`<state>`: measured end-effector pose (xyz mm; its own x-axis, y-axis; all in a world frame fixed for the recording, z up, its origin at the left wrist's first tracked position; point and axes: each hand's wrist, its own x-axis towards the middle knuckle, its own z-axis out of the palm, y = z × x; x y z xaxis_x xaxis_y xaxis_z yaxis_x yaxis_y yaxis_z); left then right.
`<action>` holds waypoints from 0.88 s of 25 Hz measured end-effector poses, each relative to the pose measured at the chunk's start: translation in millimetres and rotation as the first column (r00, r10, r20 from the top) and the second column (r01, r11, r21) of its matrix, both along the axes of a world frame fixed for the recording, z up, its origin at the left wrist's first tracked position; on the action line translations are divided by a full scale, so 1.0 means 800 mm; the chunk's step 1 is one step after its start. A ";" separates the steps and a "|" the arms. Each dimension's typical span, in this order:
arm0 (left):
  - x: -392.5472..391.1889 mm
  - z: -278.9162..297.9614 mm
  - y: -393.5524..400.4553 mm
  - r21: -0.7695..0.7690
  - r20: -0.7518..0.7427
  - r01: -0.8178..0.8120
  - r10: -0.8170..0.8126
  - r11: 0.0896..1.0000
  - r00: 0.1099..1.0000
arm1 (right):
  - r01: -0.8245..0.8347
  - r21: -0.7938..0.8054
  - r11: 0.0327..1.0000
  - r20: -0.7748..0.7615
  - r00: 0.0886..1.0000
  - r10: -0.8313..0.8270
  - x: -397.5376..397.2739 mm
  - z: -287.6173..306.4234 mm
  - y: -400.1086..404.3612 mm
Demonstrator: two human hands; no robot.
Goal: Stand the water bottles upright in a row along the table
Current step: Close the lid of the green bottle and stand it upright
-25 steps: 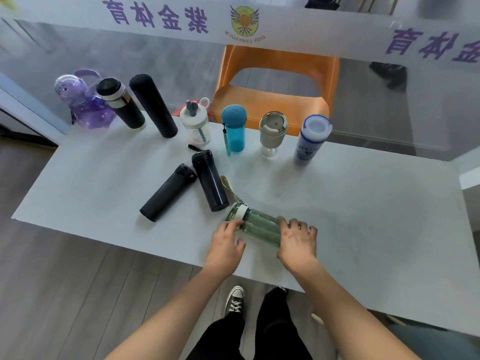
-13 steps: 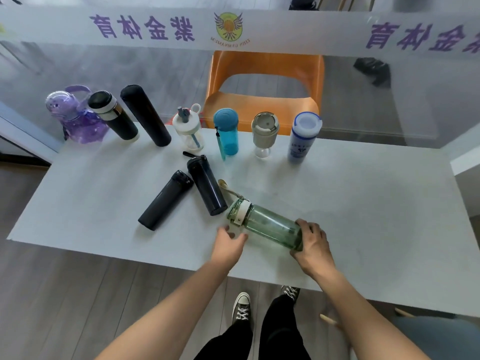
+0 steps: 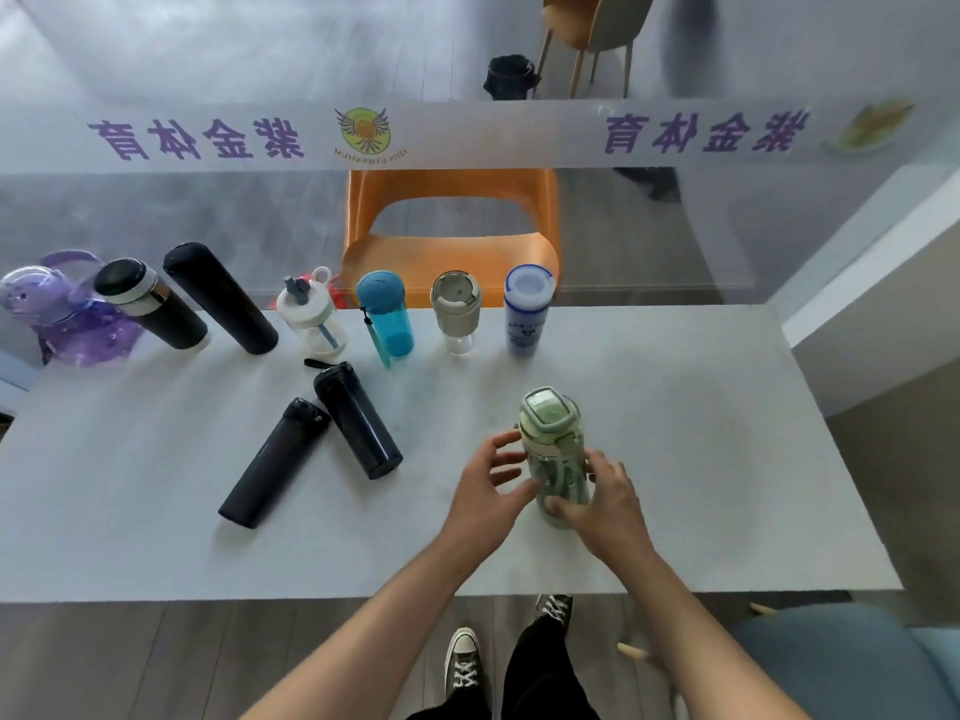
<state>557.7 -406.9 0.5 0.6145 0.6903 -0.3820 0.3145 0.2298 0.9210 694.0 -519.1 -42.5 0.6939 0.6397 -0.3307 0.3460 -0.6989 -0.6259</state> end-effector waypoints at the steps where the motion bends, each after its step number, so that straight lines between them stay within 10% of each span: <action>1: 0.010 0.005 -0.005 -0.043 0.012 0.034 -0.034 0.999 0.999 | 0.064 0.088 0.994 -0.050 0.997 -0.059 0.004 0.009 -0.005; 22: 0.303 0.007 0.076 -0.181 0.025 -0.012 0.016 0.983 1.000 | 0.136 0.333 0.933 -0.287 0.957 -0.037 0.276 0.043 0.096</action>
<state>800.4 -345.9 6.0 0.6167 0.6200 -0.4851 0.2866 0.3971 0.8719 914.6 -442.3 -8.3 0.6668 0.6894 -0.2832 0.0767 -0.4414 -0.8940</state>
